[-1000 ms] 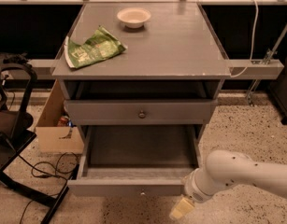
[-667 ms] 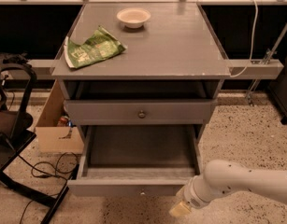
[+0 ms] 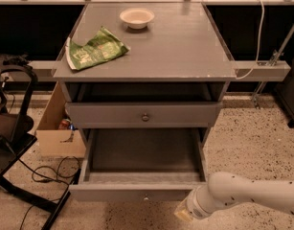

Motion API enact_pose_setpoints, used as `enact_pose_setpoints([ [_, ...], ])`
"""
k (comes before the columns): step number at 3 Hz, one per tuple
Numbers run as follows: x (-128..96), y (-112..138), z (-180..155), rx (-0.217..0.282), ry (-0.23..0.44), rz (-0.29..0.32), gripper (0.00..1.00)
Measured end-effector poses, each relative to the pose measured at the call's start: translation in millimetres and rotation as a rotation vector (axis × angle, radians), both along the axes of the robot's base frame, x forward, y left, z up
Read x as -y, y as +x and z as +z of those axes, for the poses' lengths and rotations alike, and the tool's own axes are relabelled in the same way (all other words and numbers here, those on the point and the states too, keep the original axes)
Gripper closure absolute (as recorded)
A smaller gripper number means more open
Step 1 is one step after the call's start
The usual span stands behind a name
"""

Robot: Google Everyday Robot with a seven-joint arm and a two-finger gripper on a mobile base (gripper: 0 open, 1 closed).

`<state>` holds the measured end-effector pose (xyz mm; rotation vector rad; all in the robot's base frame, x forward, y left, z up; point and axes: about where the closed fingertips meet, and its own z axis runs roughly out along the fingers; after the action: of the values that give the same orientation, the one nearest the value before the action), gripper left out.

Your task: Close middle drawer

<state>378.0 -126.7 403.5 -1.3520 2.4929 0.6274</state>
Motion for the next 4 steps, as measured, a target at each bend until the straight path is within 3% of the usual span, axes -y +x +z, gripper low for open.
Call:
enact_pose_setpoints([
  [1, 0.0, 0.0, 0.0, 0.0, 0.0, 0.0, 1.0],
  [2, -11.0, -5.6, -22.5, -0.024, 0.009, 0.003, 1.0],
  [3, -21.4, -3.8, -69.8, -0.037, 0.03, -0.01, 1.0],
  [4, -24.4, 34.1, -127.0, 0.007, 0.033, -0.057, 1.0],
])
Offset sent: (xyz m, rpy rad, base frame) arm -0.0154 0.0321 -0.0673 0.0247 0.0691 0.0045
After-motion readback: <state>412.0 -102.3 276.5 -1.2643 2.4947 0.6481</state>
